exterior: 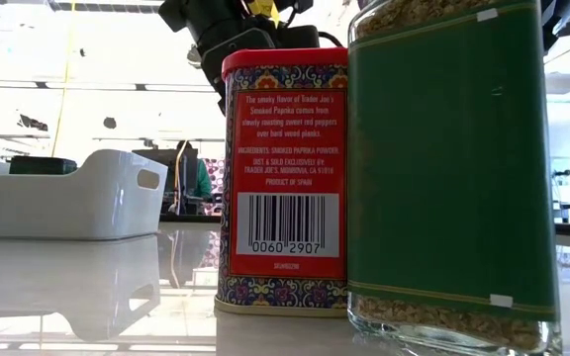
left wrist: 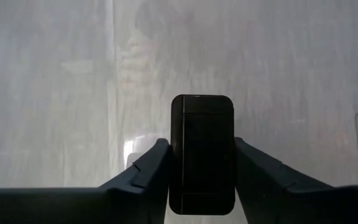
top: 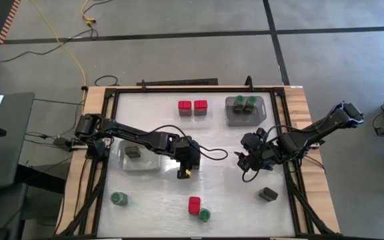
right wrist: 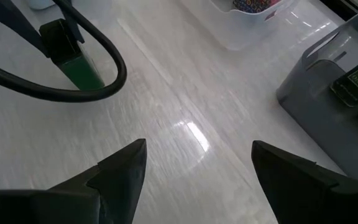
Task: Sort spices by type
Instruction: Put the black seasoning bottle into the gray bin
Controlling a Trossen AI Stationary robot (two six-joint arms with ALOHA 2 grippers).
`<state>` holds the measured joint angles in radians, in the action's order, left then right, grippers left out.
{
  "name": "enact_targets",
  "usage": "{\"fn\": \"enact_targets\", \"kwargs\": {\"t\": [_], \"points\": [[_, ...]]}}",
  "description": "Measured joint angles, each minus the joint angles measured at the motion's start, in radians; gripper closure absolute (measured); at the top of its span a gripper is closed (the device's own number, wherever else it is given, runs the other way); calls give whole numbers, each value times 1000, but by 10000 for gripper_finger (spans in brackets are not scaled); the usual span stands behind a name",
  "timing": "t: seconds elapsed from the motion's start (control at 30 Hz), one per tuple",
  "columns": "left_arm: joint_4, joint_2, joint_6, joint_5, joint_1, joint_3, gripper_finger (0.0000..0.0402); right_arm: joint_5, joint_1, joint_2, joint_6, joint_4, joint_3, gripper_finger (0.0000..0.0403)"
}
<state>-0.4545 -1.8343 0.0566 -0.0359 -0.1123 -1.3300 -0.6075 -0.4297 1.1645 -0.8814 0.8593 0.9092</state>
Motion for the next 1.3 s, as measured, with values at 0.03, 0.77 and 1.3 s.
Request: {"fn": "enact_targets", "kwargs": {"t": [0.03,0.77,1.3], "points": [[0,0,-2,6,0,0,257,0,0,0,0,0,0,85],[-529,174,-93,-79,35,-302,267,1,0,0,-1,-11,0,85],[-764,556,48,-265,30,-135,268,2,0,0,-1,-56,0,85]]}}
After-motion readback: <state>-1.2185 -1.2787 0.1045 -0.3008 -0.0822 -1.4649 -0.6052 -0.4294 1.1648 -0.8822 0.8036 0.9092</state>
